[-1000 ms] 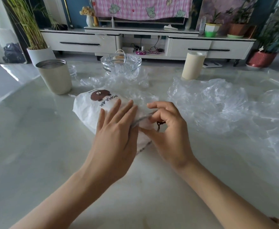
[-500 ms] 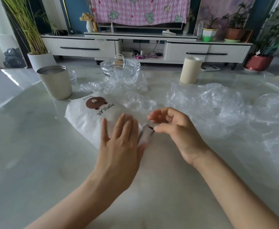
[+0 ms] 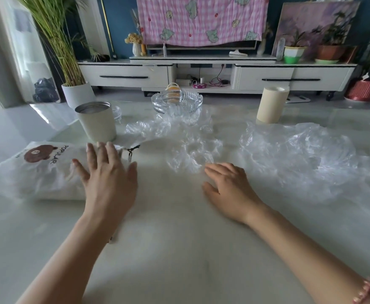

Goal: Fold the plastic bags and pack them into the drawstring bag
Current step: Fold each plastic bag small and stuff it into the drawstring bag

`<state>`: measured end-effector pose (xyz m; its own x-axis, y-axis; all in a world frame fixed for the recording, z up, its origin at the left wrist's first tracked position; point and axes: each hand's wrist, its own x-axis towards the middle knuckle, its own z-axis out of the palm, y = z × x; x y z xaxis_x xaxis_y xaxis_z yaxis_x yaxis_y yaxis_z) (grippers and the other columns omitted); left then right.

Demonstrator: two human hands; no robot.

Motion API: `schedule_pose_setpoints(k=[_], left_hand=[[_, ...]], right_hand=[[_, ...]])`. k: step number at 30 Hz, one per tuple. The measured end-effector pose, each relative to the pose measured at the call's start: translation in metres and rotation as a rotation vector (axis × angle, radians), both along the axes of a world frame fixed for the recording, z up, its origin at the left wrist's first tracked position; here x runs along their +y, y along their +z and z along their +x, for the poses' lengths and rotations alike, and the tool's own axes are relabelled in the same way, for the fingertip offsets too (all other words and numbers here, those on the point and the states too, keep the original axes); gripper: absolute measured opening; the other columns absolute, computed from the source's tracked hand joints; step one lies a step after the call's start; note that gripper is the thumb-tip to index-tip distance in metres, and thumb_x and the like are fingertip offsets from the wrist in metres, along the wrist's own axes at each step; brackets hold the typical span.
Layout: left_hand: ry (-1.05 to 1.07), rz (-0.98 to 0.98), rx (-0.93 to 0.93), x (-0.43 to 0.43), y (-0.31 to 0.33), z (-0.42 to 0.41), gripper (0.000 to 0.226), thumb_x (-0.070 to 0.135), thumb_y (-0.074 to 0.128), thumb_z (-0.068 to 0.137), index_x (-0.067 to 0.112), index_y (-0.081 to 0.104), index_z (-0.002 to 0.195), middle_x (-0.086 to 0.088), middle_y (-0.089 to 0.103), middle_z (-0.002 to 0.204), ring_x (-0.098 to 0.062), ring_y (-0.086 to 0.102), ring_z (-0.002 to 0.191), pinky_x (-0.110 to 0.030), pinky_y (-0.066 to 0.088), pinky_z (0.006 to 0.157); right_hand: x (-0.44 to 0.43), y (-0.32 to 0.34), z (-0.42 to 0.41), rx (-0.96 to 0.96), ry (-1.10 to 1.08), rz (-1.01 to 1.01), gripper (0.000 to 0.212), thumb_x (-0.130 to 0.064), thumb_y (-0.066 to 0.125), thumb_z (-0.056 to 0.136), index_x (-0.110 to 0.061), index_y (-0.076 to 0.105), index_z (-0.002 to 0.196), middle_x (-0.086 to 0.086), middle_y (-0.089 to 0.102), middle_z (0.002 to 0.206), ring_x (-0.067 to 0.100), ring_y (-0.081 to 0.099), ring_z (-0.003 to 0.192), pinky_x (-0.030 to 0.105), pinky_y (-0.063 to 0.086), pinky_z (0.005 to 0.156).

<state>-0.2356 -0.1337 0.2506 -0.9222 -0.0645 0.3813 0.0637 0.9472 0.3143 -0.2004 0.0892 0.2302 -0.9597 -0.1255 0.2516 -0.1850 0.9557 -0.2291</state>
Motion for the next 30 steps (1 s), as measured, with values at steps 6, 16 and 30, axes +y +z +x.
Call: schedule_pose_setpoints(k=[6, 16, 30], left_hand=[[-0.615, 0.088, 0.098, 0.043, -0.011, 0.018, 0.067, 0.055, 0.03, 0.088, 0.013, 0.046, 0.138, -0.005, 0.043, 0.145, -0.019, 0.023, 0.142, -0.026, 0.011, 0.113], [-0.735, 0.192, -0.183, 0.051, -0.018, 0.029, 0.011, 0.027, 0.066, 0.083, 0.024, 0.059, 0.076, 0.006, 0.061, 0.12, -0.007, 0.051, 0.117, -0.015, 0.034, 0.093], [-0.712, 0.088, -0.462, 0.02, -0.001, 0.014, 0.065, 0.007, 0.059, 0.088, 0.037, 0.032, 0.138, 0.023, 0.012, 0.146, 0.008, -0.006, 0.134, -0.029, -0.007, 0.116]], right_hand=[[0.0, 0.004, 0.022, 0.096, 0.065, -0.229, 0.018, -0.018, 0.055, 0.086, -0.009, 0.072, 0.083, 0.0, 0.069, 0.088, 0.021, 0.058, 0.088, 0.032, 0.04, 0.083], [0.017, 0.03, 0.046, 0.266, -0.131, -0.57, 0.017, -0.005, 0.064, 0.083, -0.021, 0.065, 0.08, -0.011, 0.063, 0.076, 0.002, 0.055, 0.072, 0.006, 0.04, 0.064], [0.013, 0.045, 0.07, -0.299, -0.164, 0.207, 0.07, -0.066, 0.036, 0.087, -0.023, 0.03, 0.141, 0.0, 0.039, 0.144, 0.018, 0.035, 0.133, 0.031, 0.031, 0.103]])
